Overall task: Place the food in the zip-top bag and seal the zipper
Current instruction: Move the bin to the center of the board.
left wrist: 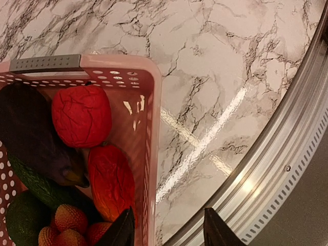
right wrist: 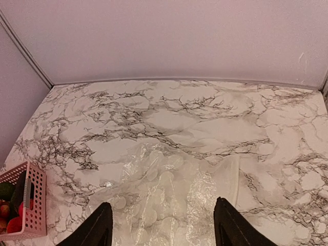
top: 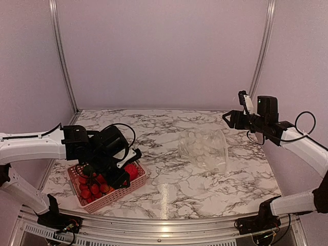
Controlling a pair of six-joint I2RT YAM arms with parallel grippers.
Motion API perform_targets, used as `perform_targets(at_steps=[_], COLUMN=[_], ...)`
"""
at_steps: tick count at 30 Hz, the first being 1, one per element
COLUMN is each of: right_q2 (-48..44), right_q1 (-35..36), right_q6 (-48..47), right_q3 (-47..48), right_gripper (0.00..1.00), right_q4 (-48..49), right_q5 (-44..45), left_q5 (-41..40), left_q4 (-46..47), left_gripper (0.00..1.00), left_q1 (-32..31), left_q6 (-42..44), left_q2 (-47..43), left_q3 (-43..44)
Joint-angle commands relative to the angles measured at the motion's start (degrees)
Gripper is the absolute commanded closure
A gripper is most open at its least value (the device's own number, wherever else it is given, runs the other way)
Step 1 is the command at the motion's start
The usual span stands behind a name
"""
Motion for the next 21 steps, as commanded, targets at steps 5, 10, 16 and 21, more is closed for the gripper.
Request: perform_targets(at_steps=[5,10,16,21], right_q2=[-0.3,0.3,0.3,-0.1], right_q1=[-0.5,-0.6,-0.5,-0.5], right_q6=[-1.3,-1.3,-1.0,0.0], right_q3=[1.9,2.0,2.1,1.3], right_gripper=[0.36,0.37,0.37,0.37], right_q4=[-0.3,0.3,0.6,0.6], right_q5=[-2.9,-3.4,-3.9,-4.1], left_q5=[-1.4,-4.8,-6.5,-10.6], left_q4=[-4.9,-5.3,-6.2,-5.8], left_gripper=[0.52,0.68,0.82,1.00], left_q1=[-0.3,-0.3,-0.3,0.1], left_q6=[-1.7,-2.6,-4.0,-4.5], left_q2=[6.1,9.3,14.3,18.0], left_q3=[-0.2,0.5,3.9,10.0])
